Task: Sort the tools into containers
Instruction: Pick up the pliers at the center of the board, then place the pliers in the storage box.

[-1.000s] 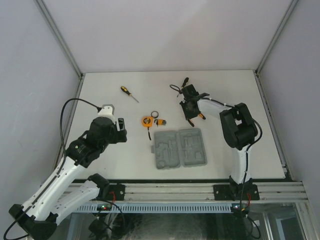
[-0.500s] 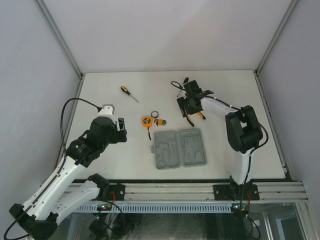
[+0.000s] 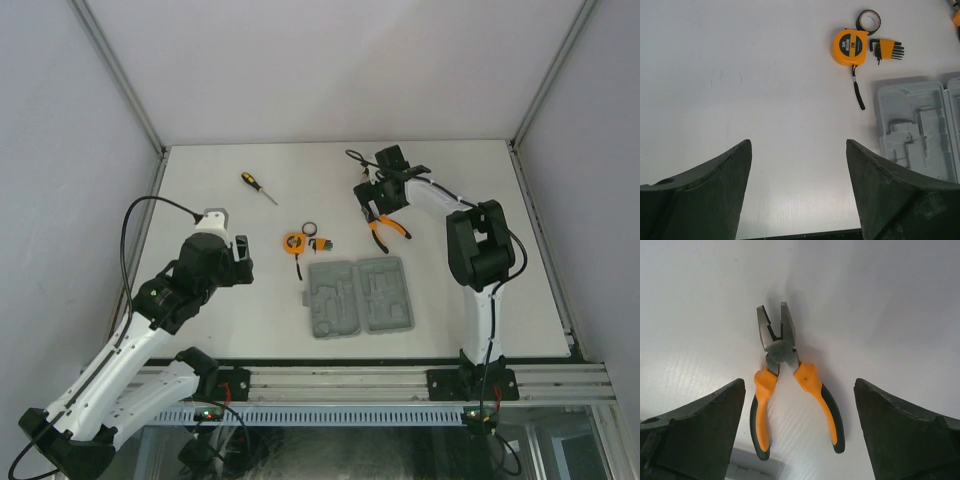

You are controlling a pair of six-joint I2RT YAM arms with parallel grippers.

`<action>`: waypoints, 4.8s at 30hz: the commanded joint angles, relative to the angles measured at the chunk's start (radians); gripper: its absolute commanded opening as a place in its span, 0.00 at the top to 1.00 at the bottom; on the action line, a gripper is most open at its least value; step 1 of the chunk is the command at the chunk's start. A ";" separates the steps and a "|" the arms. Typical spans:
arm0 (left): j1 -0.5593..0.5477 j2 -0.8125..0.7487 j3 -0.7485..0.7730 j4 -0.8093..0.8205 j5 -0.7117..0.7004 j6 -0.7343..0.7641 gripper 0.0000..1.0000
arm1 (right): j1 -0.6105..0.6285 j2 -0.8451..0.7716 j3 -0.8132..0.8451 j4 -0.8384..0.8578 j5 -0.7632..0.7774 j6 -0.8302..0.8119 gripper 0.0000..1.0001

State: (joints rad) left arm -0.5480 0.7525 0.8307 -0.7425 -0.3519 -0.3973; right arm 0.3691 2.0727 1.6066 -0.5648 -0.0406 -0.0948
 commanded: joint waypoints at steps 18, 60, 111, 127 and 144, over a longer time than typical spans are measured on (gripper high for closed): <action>0.016 -0.002 0.011 0.035 0.021 0.026 0.21 | 0.016 0.130 0.107 -0.123 0.024 -0.020 0.30; 0.026 0.005 0.010 0.040 0.038 0.029 0.22 | -0.027 -0.324 -0.243 0.076 0.157 0.262 0.93; 0.028 0.053 -0.128 0.159 0.150 -0.216 0.24 | 0.306 -0.659 -0.822 0.073 0.270 0.695 0.72; 0.028 0.061 -0.138 0.176 0.162 -0.229 0.25 | 0.336 -0.687 -0.810 0.001 0.314 0.680 0.55; 0.029 0.065 -0.152 0.188 0.170 -0.240 0.25 | 0.337 -0.744 -0.783 -0.058 0.306 0.653 0.53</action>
State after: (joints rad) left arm -0.5251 0.8227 0.6991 -0.5991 -0.1978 -0.6193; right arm 0.7017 1.3624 0.7845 -0.5987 0.2504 0.5747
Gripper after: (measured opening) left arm 0.753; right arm 0.512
